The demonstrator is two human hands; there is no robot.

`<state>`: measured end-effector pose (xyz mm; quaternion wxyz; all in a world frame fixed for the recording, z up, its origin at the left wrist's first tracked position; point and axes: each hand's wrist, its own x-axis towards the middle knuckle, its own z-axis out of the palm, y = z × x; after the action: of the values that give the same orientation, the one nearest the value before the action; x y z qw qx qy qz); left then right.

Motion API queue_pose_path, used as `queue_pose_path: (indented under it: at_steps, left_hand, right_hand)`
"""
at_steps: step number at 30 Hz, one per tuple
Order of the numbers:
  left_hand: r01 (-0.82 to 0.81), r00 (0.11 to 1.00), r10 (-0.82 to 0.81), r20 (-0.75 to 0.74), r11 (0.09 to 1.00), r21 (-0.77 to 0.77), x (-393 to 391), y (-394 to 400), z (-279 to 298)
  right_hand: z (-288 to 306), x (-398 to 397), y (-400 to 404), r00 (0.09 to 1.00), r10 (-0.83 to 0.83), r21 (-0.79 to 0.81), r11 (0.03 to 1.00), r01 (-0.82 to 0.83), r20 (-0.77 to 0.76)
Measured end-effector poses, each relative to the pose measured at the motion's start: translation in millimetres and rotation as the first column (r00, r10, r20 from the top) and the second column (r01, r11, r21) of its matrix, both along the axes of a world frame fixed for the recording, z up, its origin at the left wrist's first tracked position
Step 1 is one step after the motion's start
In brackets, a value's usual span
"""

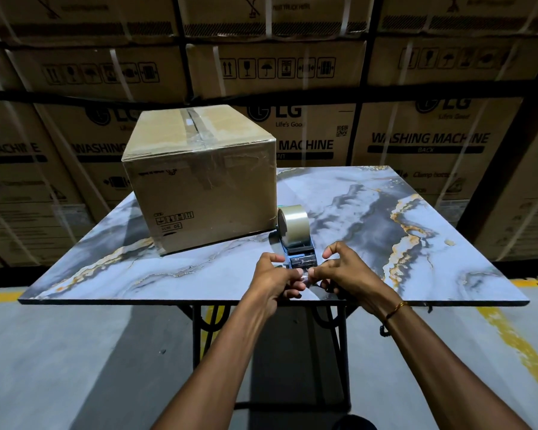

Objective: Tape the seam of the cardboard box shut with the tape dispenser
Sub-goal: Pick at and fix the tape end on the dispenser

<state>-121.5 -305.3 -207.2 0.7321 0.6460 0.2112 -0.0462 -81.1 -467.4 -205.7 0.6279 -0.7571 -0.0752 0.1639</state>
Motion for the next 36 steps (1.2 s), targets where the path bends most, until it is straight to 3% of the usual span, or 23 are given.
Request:
queue_pose_path:
  at_steps: [36]
  left_hand:
    - [0.052,0.998,-0.051,-0.023,0.998,0.043,-0.5,2.3,3.5]
  right_hand:
    - [-11.8,-5.9,-6.4,0.990,0.034,0.068,0.997,-0.044,0.139]
